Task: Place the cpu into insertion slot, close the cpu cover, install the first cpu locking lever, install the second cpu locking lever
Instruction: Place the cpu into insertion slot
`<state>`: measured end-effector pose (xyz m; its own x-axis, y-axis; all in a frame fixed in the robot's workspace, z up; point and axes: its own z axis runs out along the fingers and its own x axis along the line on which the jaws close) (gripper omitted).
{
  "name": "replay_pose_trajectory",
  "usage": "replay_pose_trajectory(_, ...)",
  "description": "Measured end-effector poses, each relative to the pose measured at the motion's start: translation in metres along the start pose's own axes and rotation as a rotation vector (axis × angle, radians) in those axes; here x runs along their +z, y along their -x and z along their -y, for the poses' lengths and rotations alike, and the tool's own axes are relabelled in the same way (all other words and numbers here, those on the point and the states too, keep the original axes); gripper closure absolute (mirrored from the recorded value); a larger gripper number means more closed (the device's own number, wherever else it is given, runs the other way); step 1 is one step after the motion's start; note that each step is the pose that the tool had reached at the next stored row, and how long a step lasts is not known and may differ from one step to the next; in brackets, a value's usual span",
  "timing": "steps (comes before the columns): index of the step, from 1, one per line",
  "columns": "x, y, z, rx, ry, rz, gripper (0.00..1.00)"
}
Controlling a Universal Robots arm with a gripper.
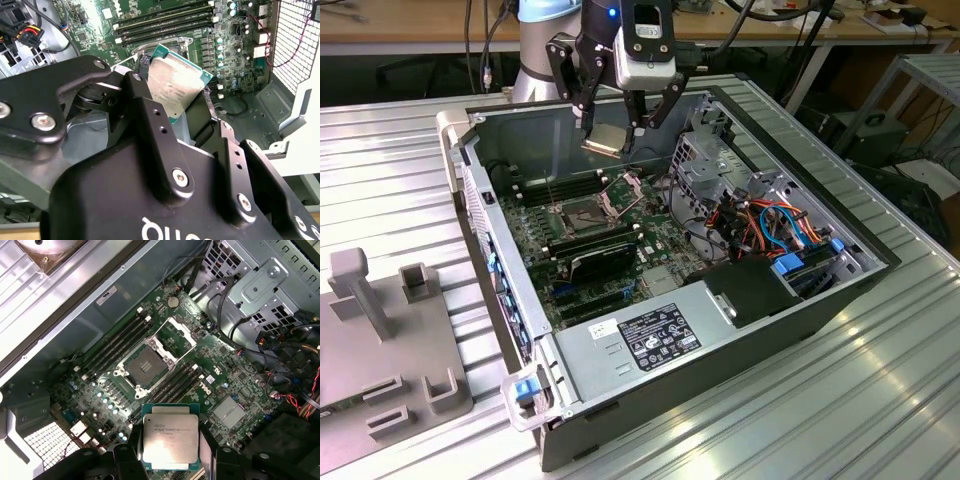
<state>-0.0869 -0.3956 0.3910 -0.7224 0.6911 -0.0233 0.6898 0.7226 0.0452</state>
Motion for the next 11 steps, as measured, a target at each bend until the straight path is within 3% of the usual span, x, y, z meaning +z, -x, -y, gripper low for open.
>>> replay_pose_trajectory(11,0.0000,0.0000,0.0000,0.001,0.0000,0.0000,0.45)
